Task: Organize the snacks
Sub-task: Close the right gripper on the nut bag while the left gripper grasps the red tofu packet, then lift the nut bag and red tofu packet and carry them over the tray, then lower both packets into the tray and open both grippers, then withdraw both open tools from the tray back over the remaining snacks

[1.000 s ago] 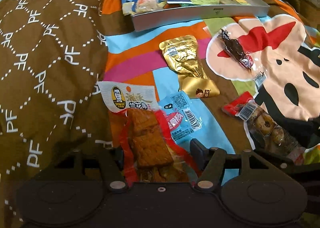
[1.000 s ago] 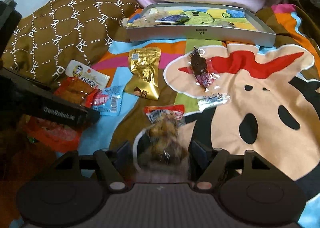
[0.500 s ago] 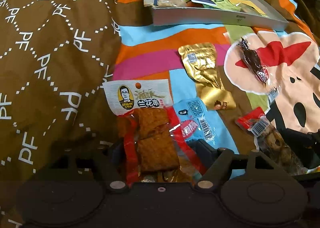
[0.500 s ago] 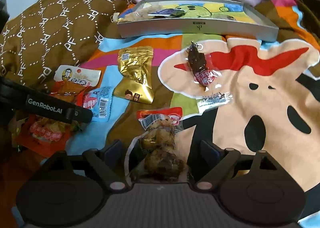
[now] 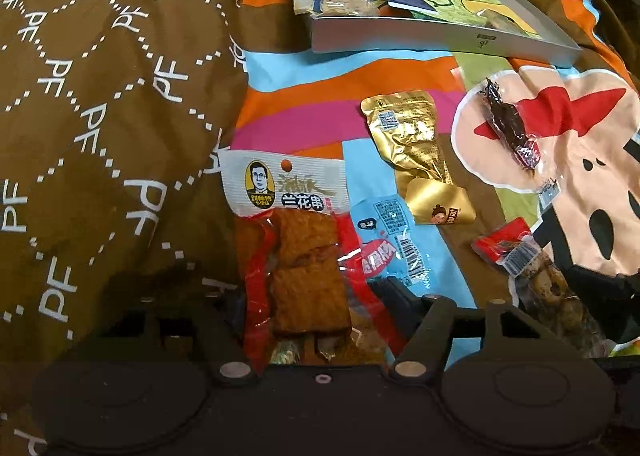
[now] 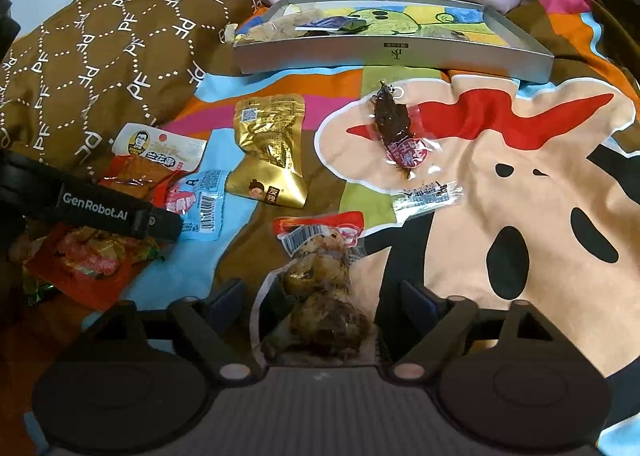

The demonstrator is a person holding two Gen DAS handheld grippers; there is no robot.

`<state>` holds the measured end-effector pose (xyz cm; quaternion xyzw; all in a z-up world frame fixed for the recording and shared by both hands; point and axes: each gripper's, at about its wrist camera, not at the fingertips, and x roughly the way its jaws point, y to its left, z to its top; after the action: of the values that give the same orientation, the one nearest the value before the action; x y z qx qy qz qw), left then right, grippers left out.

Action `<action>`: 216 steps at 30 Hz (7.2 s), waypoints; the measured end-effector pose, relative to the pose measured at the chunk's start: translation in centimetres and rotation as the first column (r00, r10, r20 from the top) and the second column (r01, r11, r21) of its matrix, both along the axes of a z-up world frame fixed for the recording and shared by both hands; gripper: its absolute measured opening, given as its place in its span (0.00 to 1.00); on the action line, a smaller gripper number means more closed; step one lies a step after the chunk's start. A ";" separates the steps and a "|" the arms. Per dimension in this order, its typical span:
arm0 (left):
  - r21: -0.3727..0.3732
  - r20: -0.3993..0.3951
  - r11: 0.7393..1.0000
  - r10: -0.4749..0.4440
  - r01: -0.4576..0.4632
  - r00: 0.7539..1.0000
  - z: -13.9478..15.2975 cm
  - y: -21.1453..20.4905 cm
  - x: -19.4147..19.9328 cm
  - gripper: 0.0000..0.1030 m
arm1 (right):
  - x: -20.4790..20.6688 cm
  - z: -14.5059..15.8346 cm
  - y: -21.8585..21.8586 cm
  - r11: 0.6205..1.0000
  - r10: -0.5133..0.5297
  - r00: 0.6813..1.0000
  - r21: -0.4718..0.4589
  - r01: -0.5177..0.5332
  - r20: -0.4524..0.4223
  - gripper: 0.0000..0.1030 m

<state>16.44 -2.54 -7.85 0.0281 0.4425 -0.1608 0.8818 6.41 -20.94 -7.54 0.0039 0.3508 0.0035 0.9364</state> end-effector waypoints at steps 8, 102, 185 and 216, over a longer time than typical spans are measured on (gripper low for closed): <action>-0.069 -0.021 0.998 -0.002 0.001 1.000 1.1 0.2 -0.9 0.52 | -0.7 0.4 0.2 1.000 0.007 1.000 -0.003 -0.007 -0.001 0.50; -0.410 0.250 0.912 0.079 0.032 0.965 12.0 -3.1 8.5 0.33 | 6.6 10.5 -4.2 0.996 0.039 0.943 -0.089 -0.010 0.330 0.47; -0.307 0.423 0.951 0.172 -0.038 0.890 18.3 -2.3 -0.5 0.99 | -1.3 18.4 -6.0 0.989 -0.059 0.828 -0.079 0.124 0.558 1.00; -0.109 0.282 0.982 0.178 -0.153 0.943 8.5 5.0 -8.6 0.99 | -6.7 9.8 -0.9 0.992 0.063 0.950 -0.124 -0.026 0.307 1.00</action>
<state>7.86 2.47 0.70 -0.0235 0.3017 -0.0990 0.9480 -0.34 -21.89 2.25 -0.0601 0.1990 0.0044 0.9781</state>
